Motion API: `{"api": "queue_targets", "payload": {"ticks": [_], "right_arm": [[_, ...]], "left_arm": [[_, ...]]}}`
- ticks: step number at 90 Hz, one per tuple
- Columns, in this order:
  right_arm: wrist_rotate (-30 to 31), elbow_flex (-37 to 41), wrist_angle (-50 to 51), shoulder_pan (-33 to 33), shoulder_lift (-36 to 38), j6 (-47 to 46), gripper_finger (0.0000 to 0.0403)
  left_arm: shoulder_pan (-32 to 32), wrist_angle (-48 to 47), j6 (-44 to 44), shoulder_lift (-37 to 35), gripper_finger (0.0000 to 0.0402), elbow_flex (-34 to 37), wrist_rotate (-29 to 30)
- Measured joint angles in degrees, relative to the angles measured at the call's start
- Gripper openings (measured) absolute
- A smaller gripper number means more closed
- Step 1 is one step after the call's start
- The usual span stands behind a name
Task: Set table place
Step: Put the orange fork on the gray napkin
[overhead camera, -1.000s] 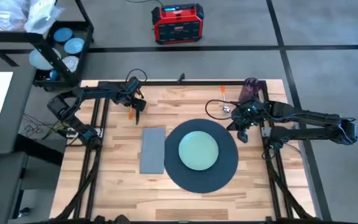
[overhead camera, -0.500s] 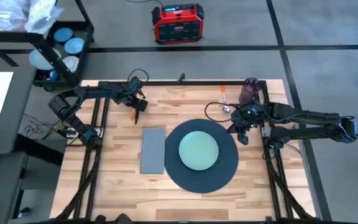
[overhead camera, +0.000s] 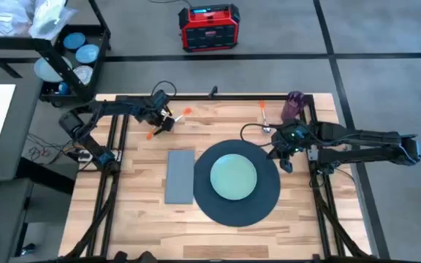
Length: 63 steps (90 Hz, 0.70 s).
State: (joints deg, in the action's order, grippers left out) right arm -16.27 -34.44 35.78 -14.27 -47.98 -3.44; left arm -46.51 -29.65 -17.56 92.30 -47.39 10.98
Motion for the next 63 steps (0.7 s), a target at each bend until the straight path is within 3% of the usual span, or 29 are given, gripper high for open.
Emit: {"api": "queue_targets", "payload": {"ticks": [26, 46, 63], "right_arm": [[1.46, -0.01, 0.16, -0.01, -0.01, 0.48, 0.0016], [1.46, -0.01, 0.14, -0.1, -0.01, 1.38, 0.0016], [1.46, -0.01, 0.14, -0.08, 0.0, 1.55, 0.0016]], "left_arm": [[3.94, -7.97, -0.98, -0.73, 0.0, -6.63, 0.74], [7.67, -20.8, -1.5, -1.19, 0.0, -13.13, 3.47], [14.45, -22.08, -7.51, -3.15, 0.0, -14.52, -1.9]]}}
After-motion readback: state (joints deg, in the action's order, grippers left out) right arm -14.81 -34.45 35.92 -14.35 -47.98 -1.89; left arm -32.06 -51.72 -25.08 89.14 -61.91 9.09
